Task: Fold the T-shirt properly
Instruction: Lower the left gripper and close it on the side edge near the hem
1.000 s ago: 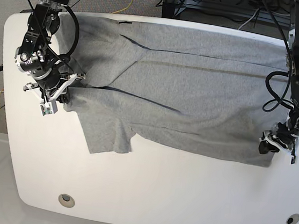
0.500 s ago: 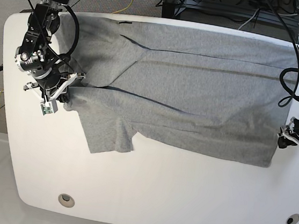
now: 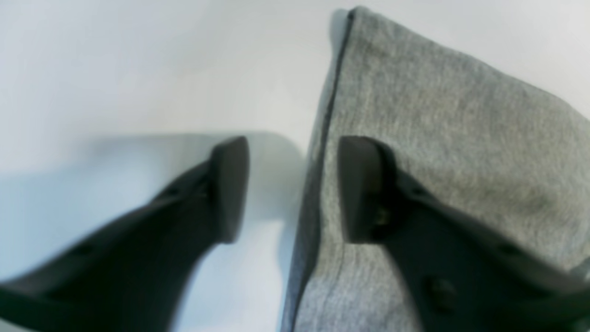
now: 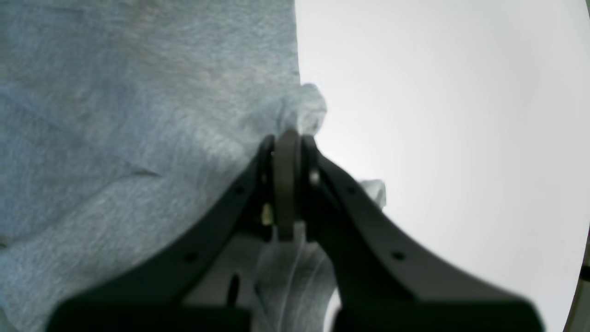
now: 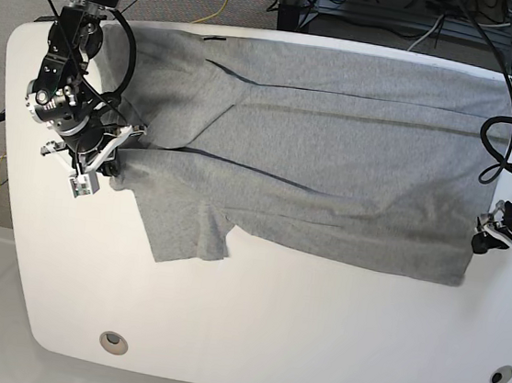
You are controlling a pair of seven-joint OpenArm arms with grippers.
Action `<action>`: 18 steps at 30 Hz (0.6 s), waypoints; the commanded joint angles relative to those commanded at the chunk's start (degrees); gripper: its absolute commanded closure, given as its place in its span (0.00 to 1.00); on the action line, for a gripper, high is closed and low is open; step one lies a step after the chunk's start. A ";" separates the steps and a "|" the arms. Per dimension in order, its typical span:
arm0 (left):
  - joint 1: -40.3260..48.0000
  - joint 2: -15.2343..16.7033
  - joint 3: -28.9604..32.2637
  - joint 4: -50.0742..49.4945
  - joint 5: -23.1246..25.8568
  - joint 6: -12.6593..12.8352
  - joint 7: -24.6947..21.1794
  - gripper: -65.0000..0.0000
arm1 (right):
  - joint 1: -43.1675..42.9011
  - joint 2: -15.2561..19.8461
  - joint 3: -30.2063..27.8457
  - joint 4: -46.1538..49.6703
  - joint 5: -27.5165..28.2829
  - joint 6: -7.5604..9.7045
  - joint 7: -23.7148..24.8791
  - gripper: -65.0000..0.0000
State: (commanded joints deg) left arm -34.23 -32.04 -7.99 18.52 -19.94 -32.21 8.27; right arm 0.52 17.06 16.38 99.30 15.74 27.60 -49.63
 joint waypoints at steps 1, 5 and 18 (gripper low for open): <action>0.04 0.04 0.03 -0.04 0.03 0.23 0.11 0.38 | -0.05 0.01 0.00 -0.04 0.01 0.02 -0.03 1.00; -0.01 0.04 0.11 -0.27 0.07 0.65 0.01 0.38 | -0.13 0.04 0.06 -0.06 0.02 -0.03 0.02 1.00; 0.22 0.72 0.98 -1.10 -0.44 1.43 -2.62 0.66 | -0.12 0.12 0.12 0.31 0.29 -0.18 0.41 1.00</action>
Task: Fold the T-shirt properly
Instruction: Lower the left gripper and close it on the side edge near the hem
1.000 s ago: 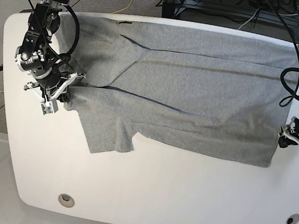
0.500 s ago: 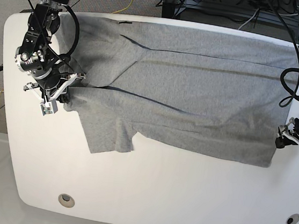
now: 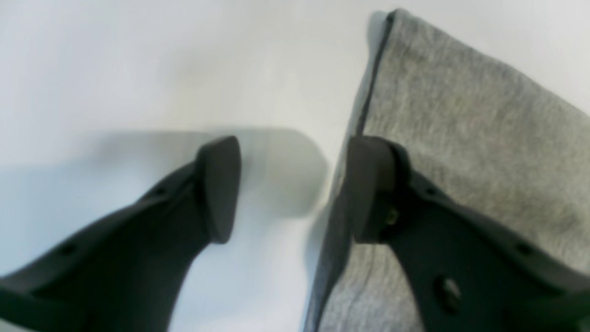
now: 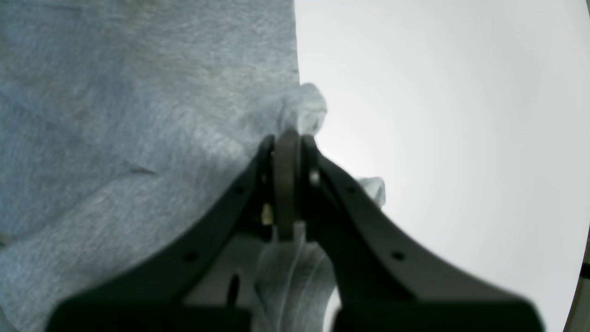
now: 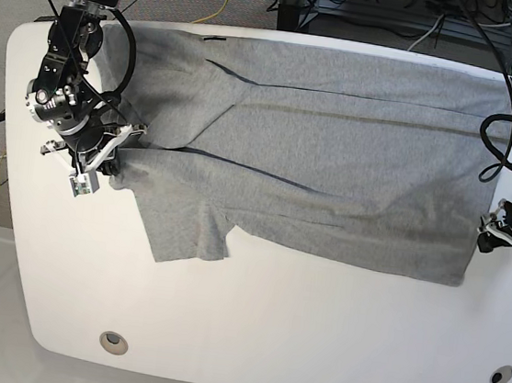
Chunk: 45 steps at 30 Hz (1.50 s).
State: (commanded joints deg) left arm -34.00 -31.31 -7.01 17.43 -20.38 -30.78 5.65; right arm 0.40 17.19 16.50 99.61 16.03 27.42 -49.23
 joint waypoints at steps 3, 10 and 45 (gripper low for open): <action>0.07 0.53 0.35 0.01 -0.16 -0.74 -0.24 0.73 | -0.07 -0.01 0.01 -0.10 0.12 -0.06 0.06 1.00; 0.23 1.51 0.54 0.57 0.08 -1.93 -0.31 0.88 | 0.09 -0.08 0.01 -0.31 0.03 0.16 0.26 1.00; 0.15 3.94 1.06 0.86 -1.23 -6.54 0.62 0.84 | -0.09 -0.05 -0.10 -0.35 -0.17 0.04 0.24 0.99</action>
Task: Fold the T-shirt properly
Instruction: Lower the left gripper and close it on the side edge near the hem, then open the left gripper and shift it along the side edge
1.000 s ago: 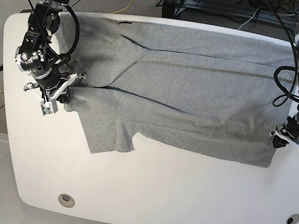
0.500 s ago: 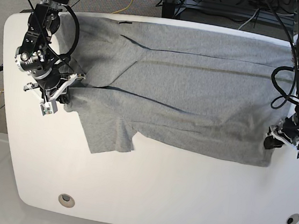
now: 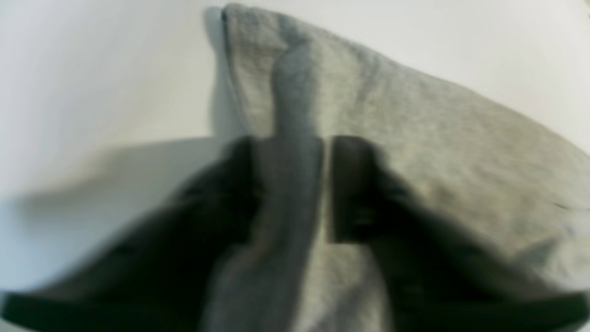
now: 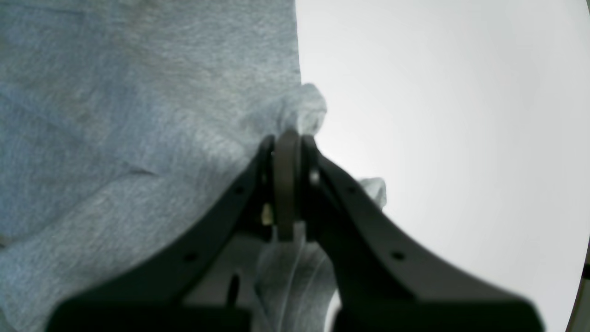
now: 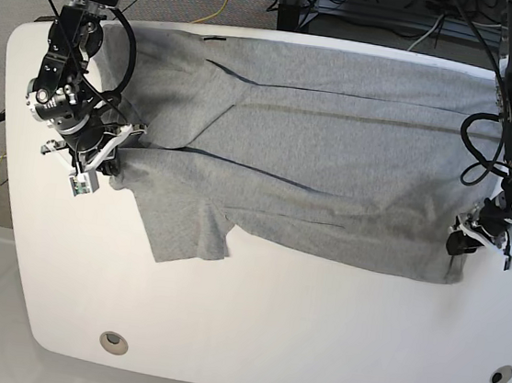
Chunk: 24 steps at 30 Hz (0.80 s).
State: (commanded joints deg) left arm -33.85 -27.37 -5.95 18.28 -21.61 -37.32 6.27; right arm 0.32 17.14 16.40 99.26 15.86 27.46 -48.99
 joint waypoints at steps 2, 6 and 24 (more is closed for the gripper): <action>-0.07 -0.02 -0.04 -0.10 0.01 0.14 -0.43 0.87 | 0.00 0.02 0.01 -0.04 -0.03 0.02 -0.05 0.99; -0.37 -0.50 -0.28 0.22 -0.39 0.48 0.29 0.89 | -0.14 -0.04 -0.03 -0.11 0.04 0.04 0.06 0.99; 4.06 -2.93 -0.33 15.28 -2.30 -0.28 0.28 0.91 | -0.28 -0.18 -0.01 -0.01 0.19 0.11 0.30 0.99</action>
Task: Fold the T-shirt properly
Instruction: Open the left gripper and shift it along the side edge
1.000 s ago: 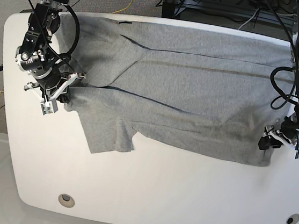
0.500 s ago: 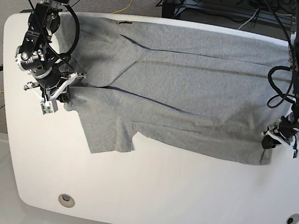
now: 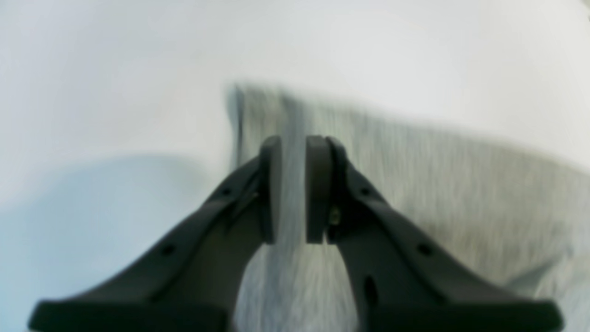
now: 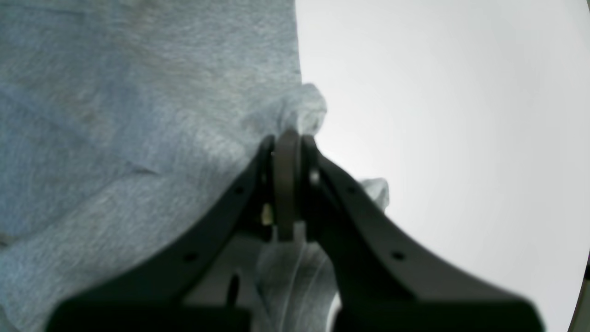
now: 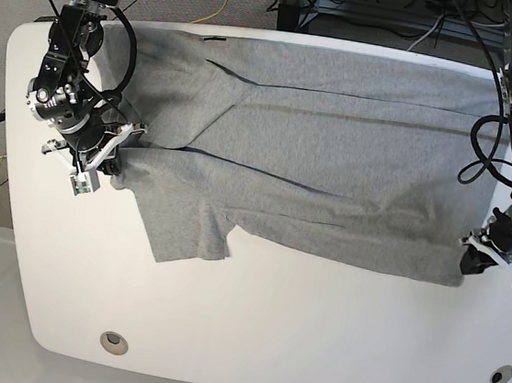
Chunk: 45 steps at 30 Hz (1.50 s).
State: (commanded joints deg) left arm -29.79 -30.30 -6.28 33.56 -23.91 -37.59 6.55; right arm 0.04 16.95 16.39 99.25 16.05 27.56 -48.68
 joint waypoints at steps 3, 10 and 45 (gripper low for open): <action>0.78 -0.25 -0.08 1.33 0.07 0.29 -0.31 0.97 | 0.06 -0.06 -0.04 -0.12 -0.26 -0.12 -0.22 0.99; 0.46 -0.50 -0.23 -0.38 0.02 0.27 0.48 1.00 | -0.09 -0.07 -0.14 -0.12 -0.26 -0.15 -0.15 1.00; -2.75 -2.21 0.12 -5.81 -1.37 0.33 -2.15 0.40 | 0.02 0.06 -0.18 0.00 -0.22 -0.50 0.07 0.98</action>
State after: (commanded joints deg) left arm -32.54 -32.51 -6.16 27.76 -25.29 -37.27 4.40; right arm 0.05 17.01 16.20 99.24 15.83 27.07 -48.61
